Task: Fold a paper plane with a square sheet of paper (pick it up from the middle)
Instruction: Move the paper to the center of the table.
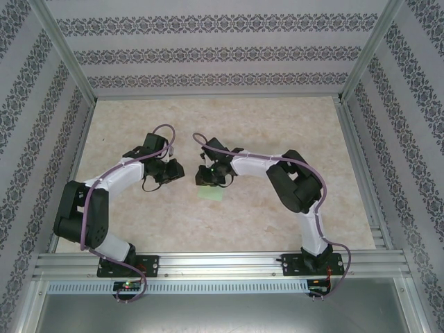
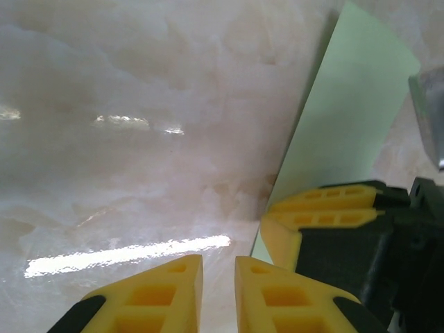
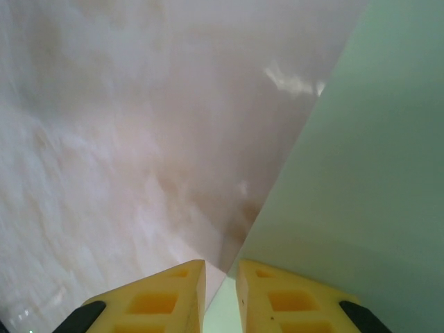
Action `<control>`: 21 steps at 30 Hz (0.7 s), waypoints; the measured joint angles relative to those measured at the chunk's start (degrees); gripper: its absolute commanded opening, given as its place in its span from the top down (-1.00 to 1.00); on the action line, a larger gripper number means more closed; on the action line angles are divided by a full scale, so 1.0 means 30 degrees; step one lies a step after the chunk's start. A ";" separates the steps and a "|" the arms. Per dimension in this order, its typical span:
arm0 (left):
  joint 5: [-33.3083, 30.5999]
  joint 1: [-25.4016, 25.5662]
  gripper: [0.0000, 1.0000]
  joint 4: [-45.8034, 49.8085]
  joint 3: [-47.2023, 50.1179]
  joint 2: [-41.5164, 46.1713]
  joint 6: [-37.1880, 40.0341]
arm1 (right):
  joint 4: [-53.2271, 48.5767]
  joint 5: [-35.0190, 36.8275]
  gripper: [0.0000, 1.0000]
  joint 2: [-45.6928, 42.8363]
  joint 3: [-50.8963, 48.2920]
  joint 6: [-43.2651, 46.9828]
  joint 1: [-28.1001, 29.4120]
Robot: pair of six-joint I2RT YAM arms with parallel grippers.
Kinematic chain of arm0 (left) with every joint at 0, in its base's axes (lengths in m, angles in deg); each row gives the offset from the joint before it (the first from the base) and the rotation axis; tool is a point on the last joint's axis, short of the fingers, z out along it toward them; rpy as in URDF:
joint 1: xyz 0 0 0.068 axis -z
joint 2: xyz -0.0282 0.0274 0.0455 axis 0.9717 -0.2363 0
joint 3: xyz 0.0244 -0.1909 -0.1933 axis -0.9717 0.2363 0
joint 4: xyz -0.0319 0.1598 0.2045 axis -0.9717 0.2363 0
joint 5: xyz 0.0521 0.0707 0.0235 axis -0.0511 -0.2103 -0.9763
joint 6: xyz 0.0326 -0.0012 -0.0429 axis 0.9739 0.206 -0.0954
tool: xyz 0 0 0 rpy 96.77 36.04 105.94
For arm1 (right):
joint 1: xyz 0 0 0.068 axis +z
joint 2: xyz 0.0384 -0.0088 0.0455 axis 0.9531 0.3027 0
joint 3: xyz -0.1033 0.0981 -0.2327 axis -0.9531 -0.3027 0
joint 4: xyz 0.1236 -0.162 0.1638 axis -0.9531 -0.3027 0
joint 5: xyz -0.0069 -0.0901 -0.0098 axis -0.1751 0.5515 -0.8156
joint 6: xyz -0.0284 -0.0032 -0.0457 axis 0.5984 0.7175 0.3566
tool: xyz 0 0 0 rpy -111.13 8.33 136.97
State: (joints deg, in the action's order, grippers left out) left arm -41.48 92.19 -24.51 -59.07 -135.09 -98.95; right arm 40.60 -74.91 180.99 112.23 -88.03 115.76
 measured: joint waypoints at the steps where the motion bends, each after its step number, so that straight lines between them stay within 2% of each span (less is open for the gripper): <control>1: 0.0131 0.0044 0.62 -0.0073 0.0000 0.0000 -0.0007 | 0.0015 -0.0109 0.58 -0.0357 -0.0503 0.0117 -0.0007; 5: 0.0619 0.0590 0.77 -0.0758 0.0131 -0.0029 -0.0160 | 0.0335 -0.0372 0.61 -0.1610 -0.2135 -0.0102 -0.0138; 9: 0.1413 0.1617 0.91 -0.1887 0.0699 -0.0240 -0.0750 | 0.1530 -0.0022 0.76 -0.2929 -0.3191 -0.1188 -0.0517; 14: 0.2244 0.2798 1.00 -0.2871 0.1093 -0.0590 -0.1399 | 0.3089 0.0335 0.79 -0.3832 -0.4109 -0.2397 -0.1341; 17: 0.2608 0.3206 1.00 -0.3665 0.1093 -0.1129 -0.1741 | 0.3818 0.0568 0.68 -0.4080 -0.5122 -0.2965 -0.1756; 21: 0.2914 0.3497 1.00 -0.4226 0.0984 -0.2266 -0.1945 | 0.3825 0.1137 0.43 -0.5231 -0.6856 -0.3548 -0.2266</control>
State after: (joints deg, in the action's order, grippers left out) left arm -32.73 102.68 -37.19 -56.12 -141.89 -104.79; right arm 52.08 -71.50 165.30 91.67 -98.68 108.96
